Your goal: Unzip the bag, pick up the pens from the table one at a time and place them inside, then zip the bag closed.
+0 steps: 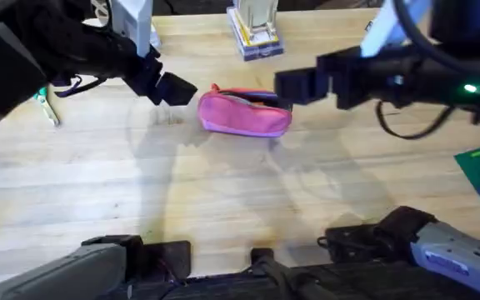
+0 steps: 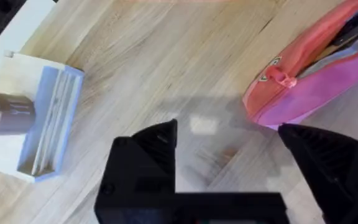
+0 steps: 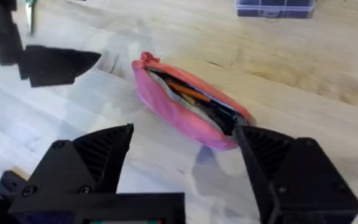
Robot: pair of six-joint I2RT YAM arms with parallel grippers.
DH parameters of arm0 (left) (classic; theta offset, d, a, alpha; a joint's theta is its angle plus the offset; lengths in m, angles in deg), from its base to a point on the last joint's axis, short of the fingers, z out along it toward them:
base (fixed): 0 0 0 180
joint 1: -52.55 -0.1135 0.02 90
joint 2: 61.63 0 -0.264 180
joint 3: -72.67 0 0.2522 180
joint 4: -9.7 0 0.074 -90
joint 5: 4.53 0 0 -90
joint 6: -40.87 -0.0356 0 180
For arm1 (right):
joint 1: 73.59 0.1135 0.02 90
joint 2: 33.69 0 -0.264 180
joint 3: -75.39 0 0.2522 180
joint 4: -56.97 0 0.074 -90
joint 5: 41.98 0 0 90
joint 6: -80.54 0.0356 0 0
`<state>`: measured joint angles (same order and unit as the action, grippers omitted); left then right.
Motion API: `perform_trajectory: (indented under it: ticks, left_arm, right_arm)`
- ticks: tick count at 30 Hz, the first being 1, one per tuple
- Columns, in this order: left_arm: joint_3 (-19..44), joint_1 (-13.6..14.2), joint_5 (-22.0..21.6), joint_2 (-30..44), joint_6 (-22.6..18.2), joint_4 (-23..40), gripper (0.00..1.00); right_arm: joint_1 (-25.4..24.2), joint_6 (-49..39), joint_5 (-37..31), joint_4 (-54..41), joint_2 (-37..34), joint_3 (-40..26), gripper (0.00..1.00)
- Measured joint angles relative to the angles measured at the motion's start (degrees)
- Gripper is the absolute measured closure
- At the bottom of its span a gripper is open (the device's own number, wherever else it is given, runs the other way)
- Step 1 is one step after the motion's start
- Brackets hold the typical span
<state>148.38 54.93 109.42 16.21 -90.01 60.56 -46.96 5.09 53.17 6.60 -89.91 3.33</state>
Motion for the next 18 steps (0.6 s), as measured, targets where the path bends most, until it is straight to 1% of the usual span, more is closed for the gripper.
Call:
perform_trajectory:
  ticks: [4, 6, 8, 11, 12, 16, 18]
  left_arm:
    - [0.00, -1.37, 0.00, 0.00, -2.07, 0.00, 0.006]
    - [0.00, -2.89, 1.01, 0.05, -3.95, 0.02, 0.007]
    - [0.00, -4.81, 3.05, 0.38, -6.24, 0.02, 0.007]
    - [0.00, -7.75, 7.18, 2.31, -9.71, -0.02, 0.007]
    - [0.00, -10.12, 11.25, 5.70, -12.37, -0.02, 0.008]
    - [0.00, -12.63, 17.16, 10.45, -16.19, 0.00, 0.007]
    - [-0.01, -13.23, 19.70, 11.84, -18.19, -0.01, 0.007]
  right_arm:
    - [0.00, 2.96, 0.29, 3.69, -4.45, 0.00, 0.003]
    - [0.00, 3.73, 1.12, 6.32, -6.54, 0.00, 0.003]
    - [0.00, 4.23, 2.35, 9.15, -8.41, 0.00, 0.003]
    - [0.04, 4.88, 3.70, 12.80, -10.82, 0.00, 0.004]
    - [0.27, 5.43, 4.25, 15.82, -12.80, 0.00, 0.004]
    - [1.04, 6.32, 4.76, 19.86, -15.96, 0.00, 0.004]
    - [1.45, 6.51, 4.83, 22.29, -17.67, 0.00, 0.004]
